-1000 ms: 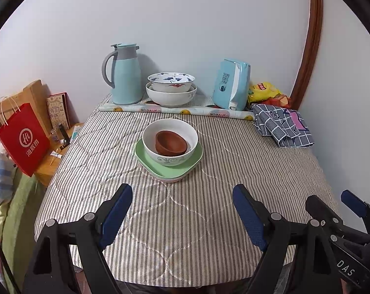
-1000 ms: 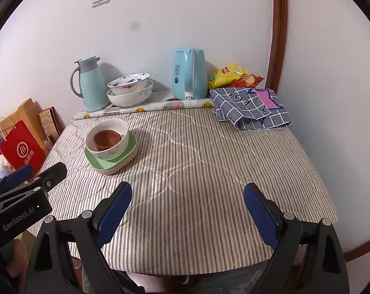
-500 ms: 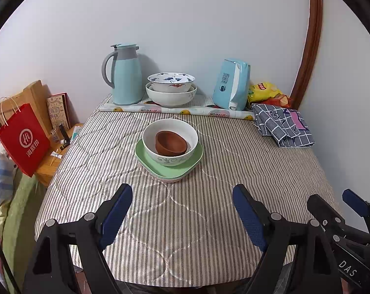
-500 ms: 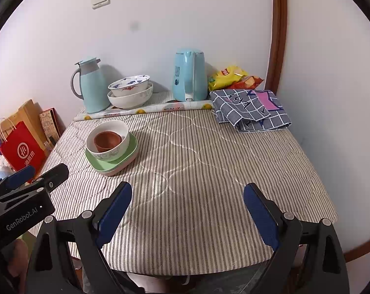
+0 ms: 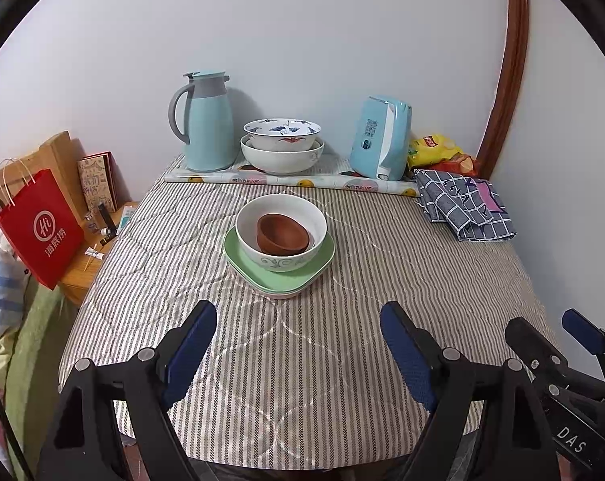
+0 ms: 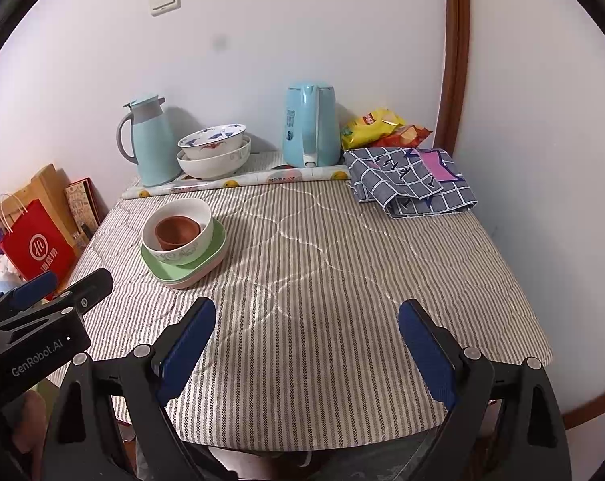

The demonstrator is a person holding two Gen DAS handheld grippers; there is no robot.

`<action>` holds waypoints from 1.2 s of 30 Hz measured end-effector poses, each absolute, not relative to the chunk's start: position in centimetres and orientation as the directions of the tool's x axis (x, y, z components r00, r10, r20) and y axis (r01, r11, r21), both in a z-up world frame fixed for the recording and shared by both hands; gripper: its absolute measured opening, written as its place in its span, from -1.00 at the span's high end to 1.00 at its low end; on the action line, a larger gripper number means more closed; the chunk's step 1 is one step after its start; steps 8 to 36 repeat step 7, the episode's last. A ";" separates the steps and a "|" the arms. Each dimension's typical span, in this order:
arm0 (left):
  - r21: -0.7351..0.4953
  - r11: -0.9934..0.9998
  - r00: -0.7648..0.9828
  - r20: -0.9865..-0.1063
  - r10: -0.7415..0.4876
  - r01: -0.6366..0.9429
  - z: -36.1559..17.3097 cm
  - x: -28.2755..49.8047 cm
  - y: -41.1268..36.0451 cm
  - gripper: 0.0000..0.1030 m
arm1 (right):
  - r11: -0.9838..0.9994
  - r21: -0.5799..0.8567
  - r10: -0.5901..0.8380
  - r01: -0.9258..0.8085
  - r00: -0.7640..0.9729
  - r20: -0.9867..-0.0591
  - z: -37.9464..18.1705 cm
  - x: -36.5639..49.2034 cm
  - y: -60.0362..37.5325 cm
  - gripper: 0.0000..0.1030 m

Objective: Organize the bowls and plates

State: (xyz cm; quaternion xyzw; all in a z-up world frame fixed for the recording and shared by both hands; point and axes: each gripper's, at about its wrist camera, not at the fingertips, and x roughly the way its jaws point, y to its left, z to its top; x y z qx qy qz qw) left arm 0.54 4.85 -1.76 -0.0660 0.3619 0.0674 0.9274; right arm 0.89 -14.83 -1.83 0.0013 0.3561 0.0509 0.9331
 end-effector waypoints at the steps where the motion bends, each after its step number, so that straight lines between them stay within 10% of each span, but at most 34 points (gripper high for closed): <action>1: -0.071 0.982 0.729 -0.679 0.079 -0.172 -1.8 0.5 4.9 -0.61 | 0.994 0.040 0.099 -0.097 0.743 -0.662 -1.8 0.9 -14.8 -0.78; 36: -0.068 0.982 0.724 -0.684 0.085 -0.179 -2.3 1.0 5.3 -0.61 | 0.992 0.048 0.117 -0.113 0.741 -0.661 -2.1 1.3 -14.2 -0.78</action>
